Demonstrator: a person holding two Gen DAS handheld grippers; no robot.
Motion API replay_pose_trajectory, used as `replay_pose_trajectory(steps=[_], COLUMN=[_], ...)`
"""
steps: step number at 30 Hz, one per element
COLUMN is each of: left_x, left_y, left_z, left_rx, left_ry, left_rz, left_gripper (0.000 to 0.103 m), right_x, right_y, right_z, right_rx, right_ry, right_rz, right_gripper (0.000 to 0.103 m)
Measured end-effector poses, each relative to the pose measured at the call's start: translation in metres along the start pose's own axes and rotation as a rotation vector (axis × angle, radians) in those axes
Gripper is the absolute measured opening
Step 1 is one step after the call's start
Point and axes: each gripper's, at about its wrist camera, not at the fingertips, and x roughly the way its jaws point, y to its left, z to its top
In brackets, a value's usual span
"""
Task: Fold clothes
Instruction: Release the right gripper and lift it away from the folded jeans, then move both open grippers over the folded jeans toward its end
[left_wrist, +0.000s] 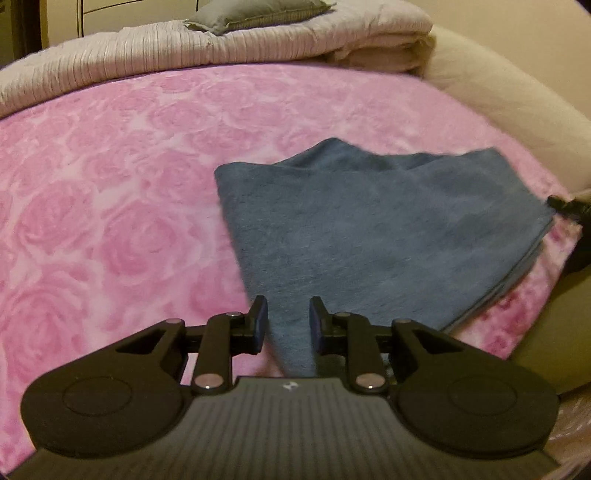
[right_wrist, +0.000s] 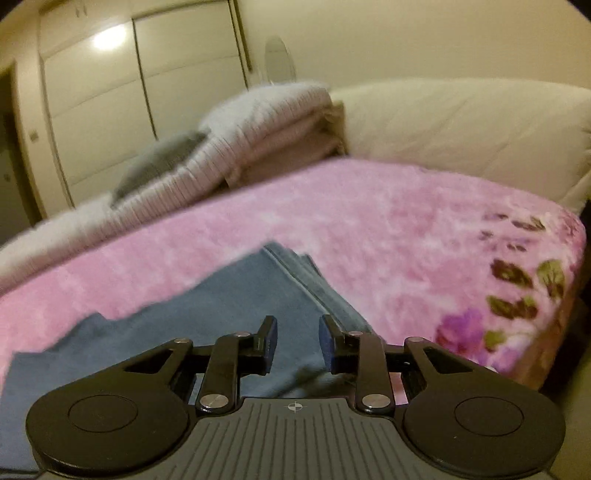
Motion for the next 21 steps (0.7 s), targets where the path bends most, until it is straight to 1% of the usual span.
replay_pose_trajectory(steps=[1, 2, 3, 4, 6, 8, 11, 12, 14, 16, 17, 19, 21], left_x=[0.009, 0.012, 0.011, 0.010, -0.001, -0.015, -0.029, -0.033, -0.042, -0.050, -0.054, -0.061, -0.068], left_y=[0.002, 0.005, 0.008, 0.011, 0.017, 0.021, 0.026, 0.028, 0.031, 0.034, 0.036, 0.030, 0.025], left_z=[-0.005, -0.007, -0.008, -0.009, -0.011, -0.013, -0.023, -0.027, -0.034, -0.042, -0.045, -0.048, -0.050], left_rx=[-0.001, -0.017, -0.043, -0.069, -0.093, -0.112, -0.159, -0.176, -0.209, -0.242, -0.259, -0.242, -0.221], left_ry=[0.030, 0.039, 0.035, 0.032, 0.015, -0.004, 0.011, 0.017, 0.030, 0.044, 0.050, 0.055, 0.044], left_rz=[0.012, 0.015, 0.011, 0.006, 0.016, 0.029, 0.031, 0.031, 0.032, 0.032, 0.032, 0.053, 0.064], left_gripper=[0.021, 0.027, 0.027, 0.027, 0.024, 0.021, 0.019, 0.019, 0.019, 0.019, 0.019, 0.019, 0.019], right_x=[0.006, 0.019, 0.033, 0.034, 0.025, 0.008, -0.015, -0.023, -0.032, -0.035, -0.039, -0.045, -0.056], right_y=[0.001, 0.001, -0.001, 0.001, 0.013, 0.018, 0.031, 0.038, 0.051, 0.062, 0.069, 0.084, 0.096], right_z=[-0.003, -0.007, -0.011, -0.014, -0.009, -0.006, -0.017, -0.021, -0.032, -0.041, -0.046, -0.056, -0.058], right_rx=[-0.010, -0.019, -0.030, -0.049, -0.089, -0.041, 0.020, 0.019, 0.031, 0.062, 0.055, 0.040, 0.020], right_ry=[0.030, 0.096, 0.152, 0.141, 0.143, 0.120, 0.123, 0.130, 0.159, 0.229, 0.248, 0.285, 0.287], right_rz=[-0.005, -0.025, -0.031, -0.029, -0.062, -0.027, 0.068, 0.078, 0.112, 0.149, 0.158, 0.174, 0.193], right_gripper=[0.029, 0.029, 0.028, 0.029, 0.029, 0.029, 0.029, 0.029, 0.029, 0.029, 0.029, 0.029, 0.029])
